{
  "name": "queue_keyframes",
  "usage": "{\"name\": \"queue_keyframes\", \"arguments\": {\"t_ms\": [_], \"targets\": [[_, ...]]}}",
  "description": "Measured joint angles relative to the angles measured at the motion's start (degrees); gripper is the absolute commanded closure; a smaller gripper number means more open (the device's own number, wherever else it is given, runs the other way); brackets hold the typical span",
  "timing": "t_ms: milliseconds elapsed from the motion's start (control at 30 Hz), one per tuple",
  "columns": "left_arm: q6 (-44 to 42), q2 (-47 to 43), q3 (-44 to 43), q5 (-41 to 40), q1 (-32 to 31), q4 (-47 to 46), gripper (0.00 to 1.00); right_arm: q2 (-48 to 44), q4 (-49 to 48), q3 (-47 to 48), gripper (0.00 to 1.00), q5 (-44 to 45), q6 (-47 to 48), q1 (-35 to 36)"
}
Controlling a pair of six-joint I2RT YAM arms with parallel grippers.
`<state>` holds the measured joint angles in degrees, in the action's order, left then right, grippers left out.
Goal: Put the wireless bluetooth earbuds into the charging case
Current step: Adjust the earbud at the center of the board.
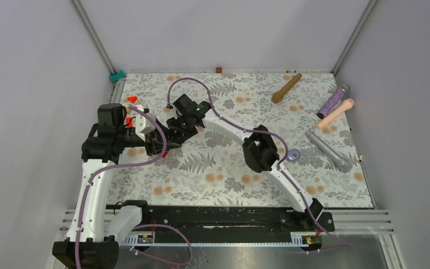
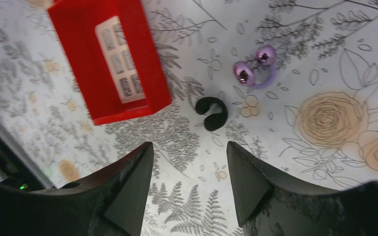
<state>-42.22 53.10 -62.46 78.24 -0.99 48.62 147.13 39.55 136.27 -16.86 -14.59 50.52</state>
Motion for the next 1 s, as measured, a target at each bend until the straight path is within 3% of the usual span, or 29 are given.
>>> {"name": "queue_keyframes", "arguments": {"t_ms": [400,633,1000], "targets": [[0.02,0.00,0.00,2.58,0.92,0.57,1.00,3.93,1.99,3.93,0.42,6.97,2.25,0.94],[0.02,0.00,0.00,2.84,2.21,0.68,1.00,4.94,1.99,5.64,0.51,8.04,2.89,1.86],[0.02,0.00,0.00,3.30,2.58,0.70,1.00,5.77,2.01,6.62,0.52,9.03,3.69,2.38]]}}
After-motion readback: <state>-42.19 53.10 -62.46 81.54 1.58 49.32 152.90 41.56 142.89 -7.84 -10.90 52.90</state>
